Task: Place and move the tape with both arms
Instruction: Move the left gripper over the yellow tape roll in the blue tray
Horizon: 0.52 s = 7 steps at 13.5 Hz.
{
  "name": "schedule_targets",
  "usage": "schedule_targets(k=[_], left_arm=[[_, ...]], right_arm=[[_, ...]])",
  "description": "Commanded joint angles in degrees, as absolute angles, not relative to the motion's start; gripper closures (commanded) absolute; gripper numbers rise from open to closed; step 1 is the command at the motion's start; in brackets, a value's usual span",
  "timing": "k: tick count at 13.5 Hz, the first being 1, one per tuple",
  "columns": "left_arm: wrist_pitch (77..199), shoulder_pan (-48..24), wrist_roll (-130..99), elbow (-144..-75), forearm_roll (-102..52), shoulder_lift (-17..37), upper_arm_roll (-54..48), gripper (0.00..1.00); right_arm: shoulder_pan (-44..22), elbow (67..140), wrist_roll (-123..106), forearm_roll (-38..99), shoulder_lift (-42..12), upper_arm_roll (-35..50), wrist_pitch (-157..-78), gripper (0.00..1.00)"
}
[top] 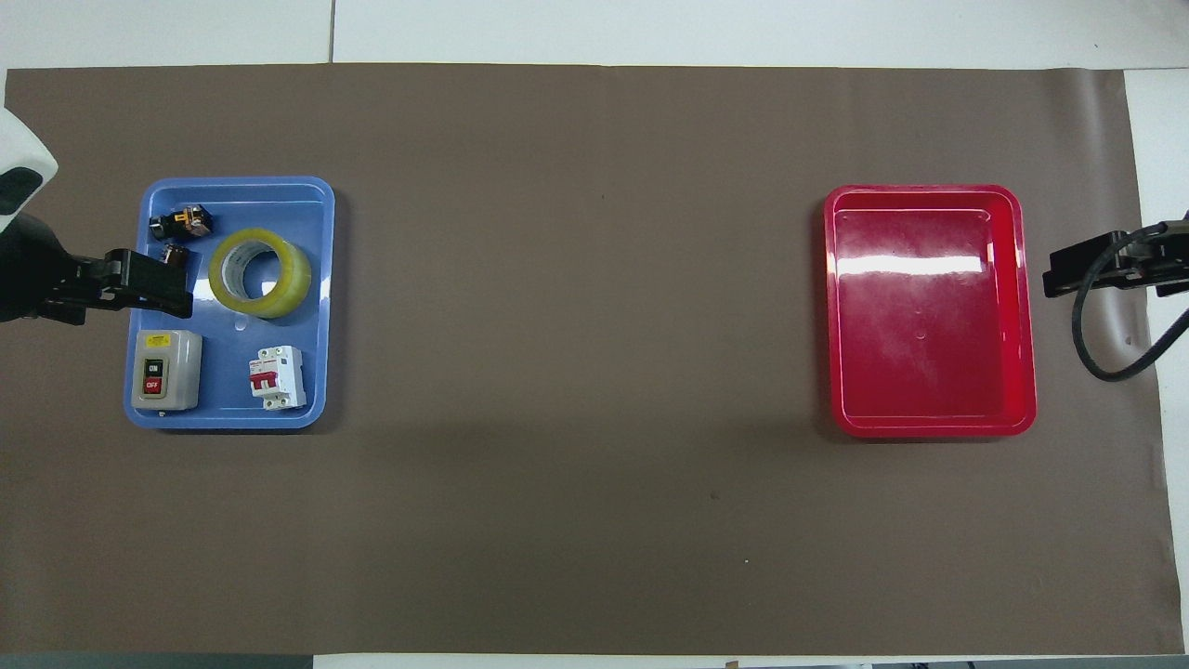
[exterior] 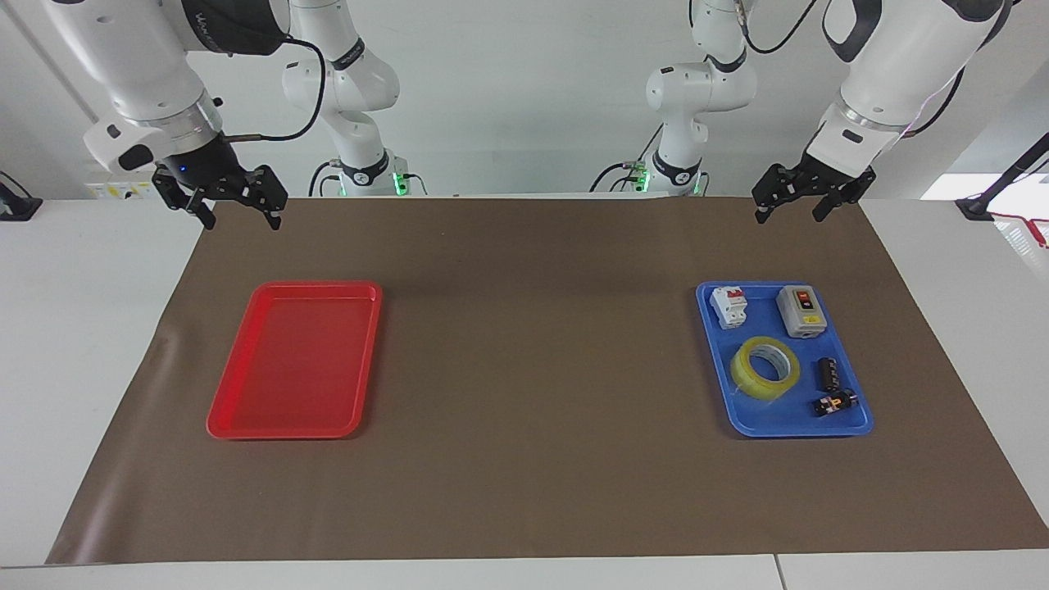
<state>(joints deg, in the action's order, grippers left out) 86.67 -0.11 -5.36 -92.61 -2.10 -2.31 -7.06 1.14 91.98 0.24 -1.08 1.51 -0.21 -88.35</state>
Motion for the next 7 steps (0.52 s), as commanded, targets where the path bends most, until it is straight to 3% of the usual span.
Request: schedule_targets(k=[1,7], left_arm=[[87.28,0.18,-4.57,-93.08,-2.11,-2.64,-6.94,0.0],[88.76,0.26,-4.48,-93.25,-2.11,-2.64,-6.94,0.0]], right_arm=[[1.93,93.16,0.97,-0.09,2.37,0.09,-89.3,0.0],[1.85,93.16,1.14,-0.09,2.37,0.09,-89.3,0.0]])
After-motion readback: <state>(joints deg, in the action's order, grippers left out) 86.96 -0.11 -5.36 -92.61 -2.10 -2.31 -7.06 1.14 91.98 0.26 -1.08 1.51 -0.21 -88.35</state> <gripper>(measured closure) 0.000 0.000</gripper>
